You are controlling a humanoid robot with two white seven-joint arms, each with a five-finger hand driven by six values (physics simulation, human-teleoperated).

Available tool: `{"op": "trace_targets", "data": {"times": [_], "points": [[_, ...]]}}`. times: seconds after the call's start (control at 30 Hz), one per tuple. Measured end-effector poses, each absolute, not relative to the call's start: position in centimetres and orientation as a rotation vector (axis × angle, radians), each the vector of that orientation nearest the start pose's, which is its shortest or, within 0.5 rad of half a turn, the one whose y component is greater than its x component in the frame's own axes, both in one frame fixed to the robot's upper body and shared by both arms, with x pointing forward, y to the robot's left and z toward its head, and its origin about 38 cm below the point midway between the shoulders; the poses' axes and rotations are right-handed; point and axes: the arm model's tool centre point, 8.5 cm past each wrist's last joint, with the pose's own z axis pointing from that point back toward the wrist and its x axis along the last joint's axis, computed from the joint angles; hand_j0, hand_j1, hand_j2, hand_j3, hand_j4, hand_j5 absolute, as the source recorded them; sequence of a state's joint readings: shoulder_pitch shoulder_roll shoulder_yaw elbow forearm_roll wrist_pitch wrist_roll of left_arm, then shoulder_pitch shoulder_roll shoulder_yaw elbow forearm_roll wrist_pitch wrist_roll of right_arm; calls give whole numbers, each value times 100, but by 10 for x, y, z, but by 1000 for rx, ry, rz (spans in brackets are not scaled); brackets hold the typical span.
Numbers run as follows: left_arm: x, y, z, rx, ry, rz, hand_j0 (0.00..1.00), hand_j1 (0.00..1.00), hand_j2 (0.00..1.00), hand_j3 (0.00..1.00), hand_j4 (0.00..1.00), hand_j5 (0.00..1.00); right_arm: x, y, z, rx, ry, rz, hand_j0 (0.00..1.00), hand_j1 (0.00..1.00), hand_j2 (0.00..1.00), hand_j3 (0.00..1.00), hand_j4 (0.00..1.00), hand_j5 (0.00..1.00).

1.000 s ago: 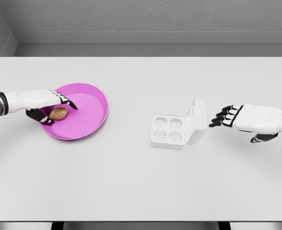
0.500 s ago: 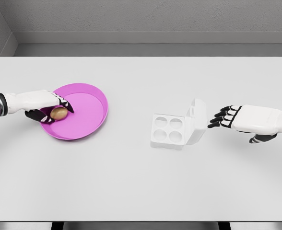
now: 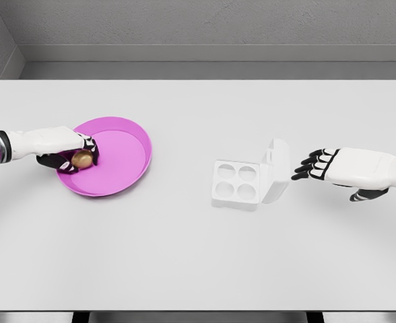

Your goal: Pack egg into the box and close the box lid

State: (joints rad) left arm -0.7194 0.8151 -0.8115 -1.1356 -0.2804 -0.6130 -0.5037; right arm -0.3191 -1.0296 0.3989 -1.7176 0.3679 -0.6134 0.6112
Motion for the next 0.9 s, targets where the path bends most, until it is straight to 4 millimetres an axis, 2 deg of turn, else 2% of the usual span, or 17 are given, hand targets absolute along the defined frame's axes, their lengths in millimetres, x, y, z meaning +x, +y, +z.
{"op": "trace_targets", "data": {"times": [0.17, 0.43, 0.7, 0.9], "points": [[453, 348, 155, 262, -1216, -1951, 38, 38, 38, 38, 38, 38, 356, -341, 212, -353, -1248, 2229, 100, 100, 100, 100, 100, 100], [458, 328, 175, 274, -1287, -1989, 38, 38, 38, 38, 38, 38, 356, -341, 212, -353, -1247, 2228, 100, 100, 100, 100, 100, 100], [459, 274, 199, 238, -1437, -2061, 35, 35, 35, 35, 35, 35, 356, -341, 212, -354, -1248, 2227, 100, 100, 100, 100, 100, 100], [458, 238, 204, 190, -1515, -2094, 32, 32, 32, 32, 32, 32, 356, -341, 212, -353, -1247, 2228, 100, 100, 100, 100, 100, 100]]}}
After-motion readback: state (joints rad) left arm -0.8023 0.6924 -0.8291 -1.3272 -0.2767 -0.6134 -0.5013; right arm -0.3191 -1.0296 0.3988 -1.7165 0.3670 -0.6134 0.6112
